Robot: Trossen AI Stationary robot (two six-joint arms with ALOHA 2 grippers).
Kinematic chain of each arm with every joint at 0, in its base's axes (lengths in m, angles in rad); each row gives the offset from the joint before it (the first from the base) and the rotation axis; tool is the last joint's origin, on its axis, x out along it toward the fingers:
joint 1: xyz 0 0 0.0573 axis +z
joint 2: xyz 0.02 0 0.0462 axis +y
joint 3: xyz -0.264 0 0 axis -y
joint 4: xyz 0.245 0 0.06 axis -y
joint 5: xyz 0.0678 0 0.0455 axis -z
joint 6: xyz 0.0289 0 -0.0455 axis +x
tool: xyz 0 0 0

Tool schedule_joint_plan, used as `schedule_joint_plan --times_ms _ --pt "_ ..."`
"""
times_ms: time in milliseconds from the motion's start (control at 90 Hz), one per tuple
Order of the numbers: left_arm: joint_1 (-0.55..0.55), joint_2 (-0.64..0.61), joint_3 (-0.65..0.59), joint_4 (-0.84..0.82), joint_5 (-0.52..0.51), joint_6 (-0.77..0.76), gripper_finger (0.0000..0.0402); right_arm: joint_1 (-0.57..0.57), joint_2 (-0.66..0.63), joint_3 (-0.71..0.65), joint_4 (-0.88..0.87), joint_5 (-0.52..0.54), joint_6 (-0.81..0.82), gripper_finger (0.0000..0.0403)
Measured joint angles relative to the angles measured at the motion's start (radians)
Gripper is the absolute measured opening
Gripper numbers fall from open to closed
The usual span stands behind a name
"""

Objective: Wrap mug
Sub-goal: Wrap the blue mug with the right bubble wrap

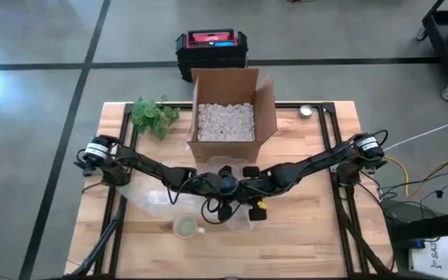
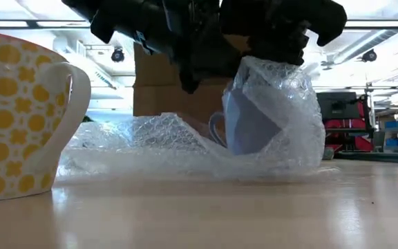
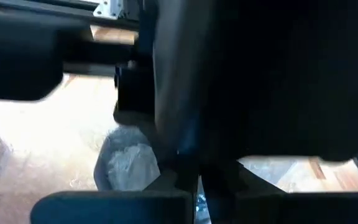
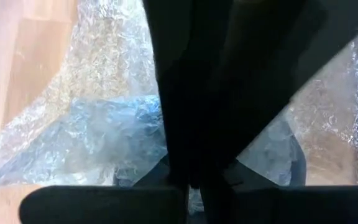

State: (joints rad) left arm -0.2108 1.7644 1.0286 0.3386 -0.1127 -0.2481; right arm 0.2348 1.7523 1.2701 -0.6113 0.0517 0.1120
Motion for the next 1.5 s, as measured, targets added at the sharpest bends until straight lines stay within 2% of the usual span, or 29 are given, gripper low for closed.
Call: schedule_joint_plan --times_ms 1500 --pt "0.002 -0.016 0.0 -0.013 -0.001 -0.002 0.0001 0.0 0.002 -0.001 0.018 0.0 0.0 0.0008"
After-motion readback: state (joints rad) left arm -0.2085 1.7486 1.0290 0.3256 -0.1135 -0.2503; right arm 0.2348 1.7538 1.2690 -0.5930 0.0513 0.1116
